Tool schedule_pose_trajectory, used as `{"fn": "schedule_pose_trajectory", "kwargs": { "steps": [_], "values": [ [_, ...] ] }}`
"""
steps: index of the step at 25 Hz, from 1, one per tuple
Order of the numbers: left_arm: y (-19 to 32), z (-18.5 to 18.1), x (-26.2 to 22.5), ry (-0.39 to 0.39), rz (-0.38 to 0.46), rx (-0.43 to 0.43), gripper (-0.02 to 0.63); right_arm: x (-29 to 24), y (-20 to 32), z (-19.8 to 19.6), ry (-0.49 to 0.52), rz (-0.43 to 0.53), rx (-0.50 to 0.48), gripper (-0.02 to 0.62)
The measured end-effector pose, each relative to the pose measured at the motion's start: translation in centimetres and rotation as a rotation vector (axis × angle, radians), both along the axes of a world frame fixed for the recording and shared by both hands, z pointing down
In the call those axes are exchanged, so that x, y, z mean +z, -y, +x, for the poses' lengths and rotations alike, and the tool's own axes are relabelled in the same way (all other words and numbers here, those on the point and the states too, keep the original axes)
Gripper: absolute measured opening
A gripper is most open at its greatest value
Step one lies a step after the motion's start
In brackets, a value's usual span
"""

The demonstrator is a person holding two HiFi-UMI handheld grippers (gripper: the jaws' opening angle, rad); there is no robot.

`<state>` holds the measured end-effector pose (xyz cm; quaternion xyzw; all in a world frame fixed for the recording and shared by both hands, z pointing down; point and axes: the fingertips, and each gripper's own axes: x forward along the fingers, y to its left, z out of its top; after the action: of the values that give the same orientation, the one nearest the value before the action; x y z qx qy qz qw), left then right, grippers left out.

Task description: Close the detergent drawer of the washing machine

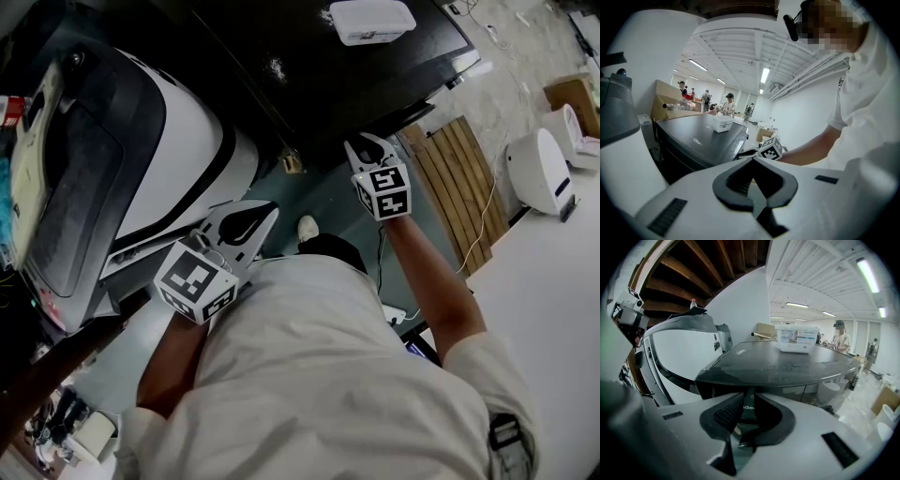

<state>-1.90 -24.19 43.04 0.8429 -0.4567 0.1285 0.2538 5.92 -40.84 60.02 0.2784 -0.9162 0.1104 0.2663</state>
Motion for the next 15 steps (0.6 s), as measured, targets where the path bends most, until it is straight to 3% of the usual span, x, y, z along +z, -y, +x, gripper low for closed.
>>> {"fn": "schedule_pose_trajectory", "kwargs": {
  "steps": [7, 15],
  "values": [
    [-1.1, -0.7, -0.8, 0.003, 0.019, 0.015, -0.005, -0.1, -0.6, 0.1, -0.005, -0.007, 0.006, 0.077],
    [-3.4, -1.8, -1.4, -0.005, 0.034, 0.063, -0.005, -1.0, -2.7, 1.6, -0.018, -0.006, 0.080, 0.077]
  ]
}}
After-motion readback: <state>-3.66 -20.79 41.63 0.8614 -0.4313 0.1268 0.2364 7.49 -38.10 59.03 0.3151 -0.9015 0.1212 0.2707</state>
